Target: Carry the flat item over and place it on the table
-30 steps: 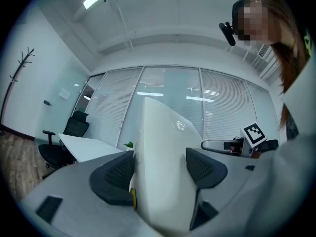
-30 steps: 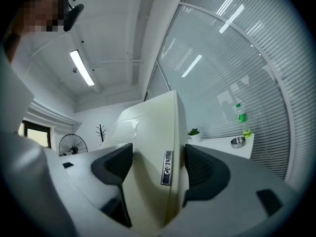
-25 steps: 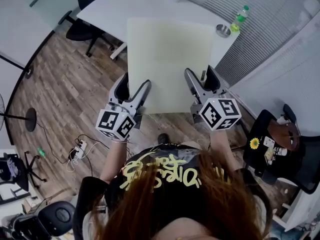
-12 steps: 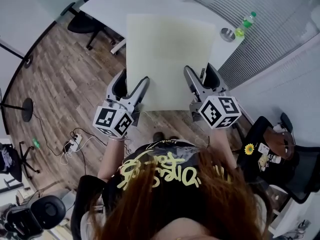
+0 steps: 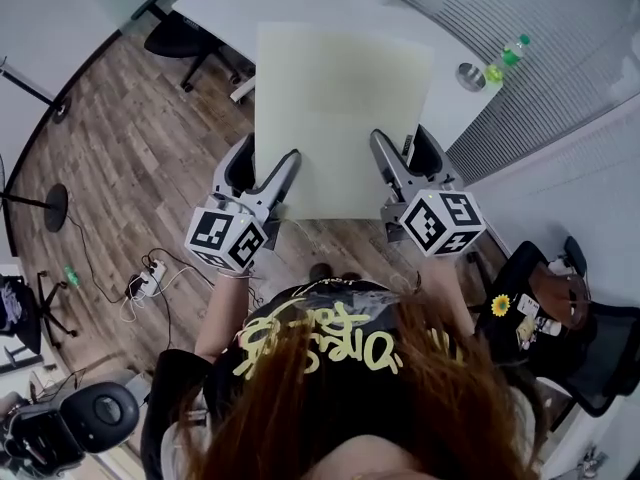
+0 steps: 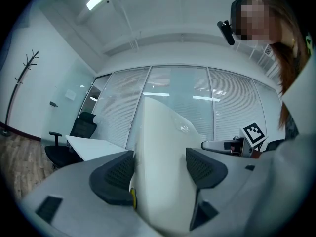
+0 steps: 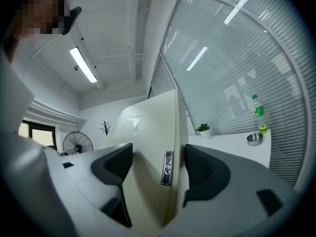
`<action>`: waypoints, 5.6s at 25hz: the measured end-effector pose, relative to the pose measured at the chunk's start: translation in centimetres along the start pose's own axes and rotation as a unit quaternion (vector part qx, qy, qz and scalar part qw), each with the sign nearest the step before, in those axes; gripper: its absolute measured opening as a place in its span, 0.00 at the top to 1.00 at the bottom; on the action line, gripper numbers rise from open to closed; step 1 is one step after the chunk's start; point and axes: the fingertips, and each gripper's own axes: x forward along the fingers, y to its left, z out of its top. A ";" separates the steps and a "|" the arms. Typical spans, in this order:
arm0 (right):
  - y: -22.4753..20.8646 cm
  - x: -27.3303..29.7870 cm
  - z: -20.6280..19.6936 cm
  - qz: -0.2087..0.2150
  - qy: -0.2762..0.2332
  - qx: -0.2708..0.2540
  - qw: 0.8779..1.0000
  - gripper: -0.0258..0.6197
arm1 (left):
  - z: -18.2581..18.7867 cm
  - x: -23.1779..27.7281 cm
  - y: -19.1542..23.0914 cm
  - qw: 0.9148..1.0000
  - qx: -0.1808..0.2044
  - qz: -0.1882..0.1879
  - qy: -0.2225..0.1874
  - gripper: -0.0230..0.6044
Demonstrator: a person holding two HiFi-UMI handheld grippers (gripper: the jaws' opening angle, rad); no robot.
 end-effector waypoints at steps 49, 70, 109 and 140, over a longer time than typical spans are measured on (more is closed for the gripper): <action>-12.1 32.4 2.6 -0.002 0.021 0.016 1.000 0.46 | 2.0 26.5 22.1 1.000 0.011 0.003 0.014 0.43; -13.2 36.6 3.7 -0.044 0.011 0.021 0.999 0.46 | 3.1 31.2 26.1 0.999 0.003 -0.039 0.024 0.43; -16.0 36.8 -1.6 -0.117 0.062 0.056 0.990 0.46 | -2.5 33.8 27.8 0.992 -0.026 -0.080 0.097 0.43; -16.4 37.4 -7.1 -0.133 0.119 0.065 0.982 0.46 | -8.0 32.5 30.0 0.980 -0.077 -0.045 0.176 0.44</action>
